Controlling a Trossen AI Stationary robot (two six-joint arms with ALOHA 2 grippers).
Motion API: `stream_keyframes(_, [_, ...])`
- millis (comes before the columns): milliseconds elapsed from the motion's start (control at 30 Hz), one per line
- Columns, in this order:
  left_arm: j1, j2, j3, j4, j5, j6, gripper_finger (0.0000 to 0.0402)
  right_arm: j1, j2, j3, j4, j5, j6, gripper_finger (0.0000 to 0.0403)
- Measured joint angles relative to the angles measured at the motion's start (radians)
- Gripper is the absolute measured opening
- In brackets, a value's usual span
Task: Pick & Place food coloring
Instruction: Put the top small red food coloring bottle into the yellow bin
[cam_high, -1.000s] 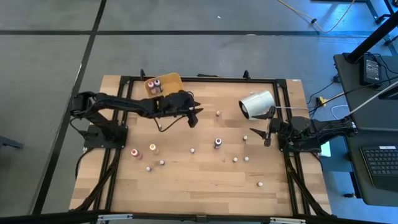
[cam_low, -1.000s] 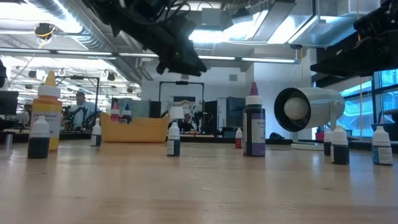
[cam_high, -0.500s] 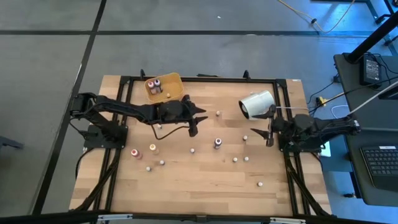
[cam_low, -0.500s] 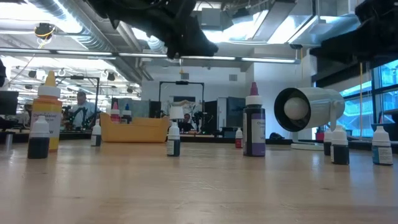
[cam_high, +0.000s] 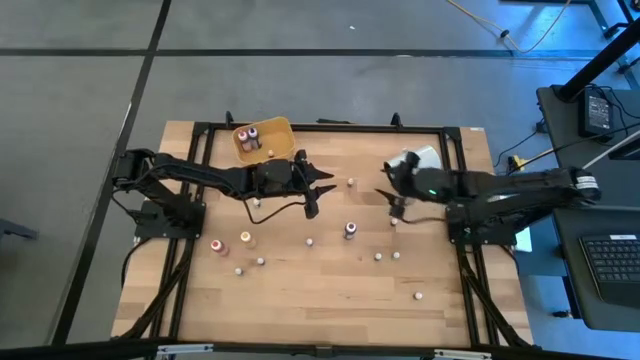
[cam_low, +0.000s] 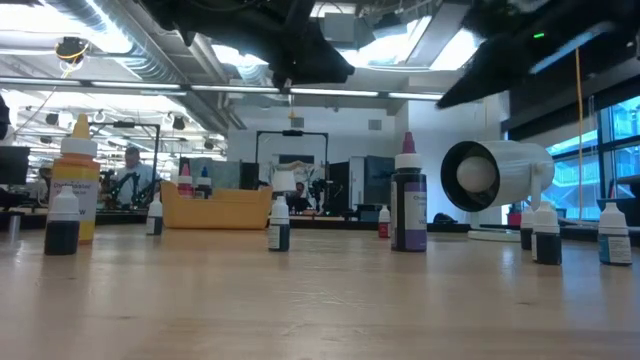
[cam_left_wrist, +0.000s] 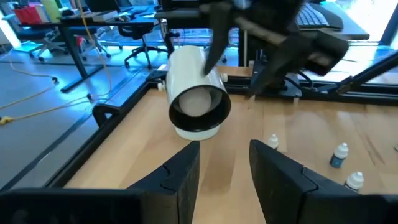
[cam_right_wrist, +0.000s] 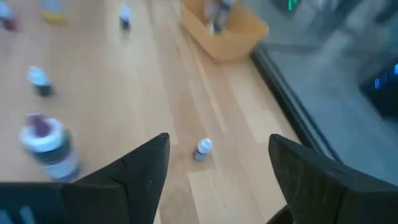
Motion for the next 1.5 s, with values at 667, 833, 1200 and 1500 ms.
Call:
stream_keyframes(667, [0.002,0.0,0.0,-0.067,0.017,0.0,0.0136,-0.152,0.507,0.106,0.223,-0.102,-0.139,0.0275])
stream_keyframes(833, [0.002,0.0,0.0,-0.071,0.017,0.0,0.0132,-0.222,0.589,0.106,0.267,-0.153,-0.091,0.0275])
stream_keyframes(1200, [0.002,0.0,0.0,-0.075,0.017,0.0,0.0135,-0.301,0.686,0.106,0.313,-0.277,-0.069,0.024])
stream_keyframes(1500, [0.002,0.0,0.0,-0.078,0.016,0.0,0.0135,-0.301,0.736,0.105,0.363,-0.277,-0.072,0.0171])
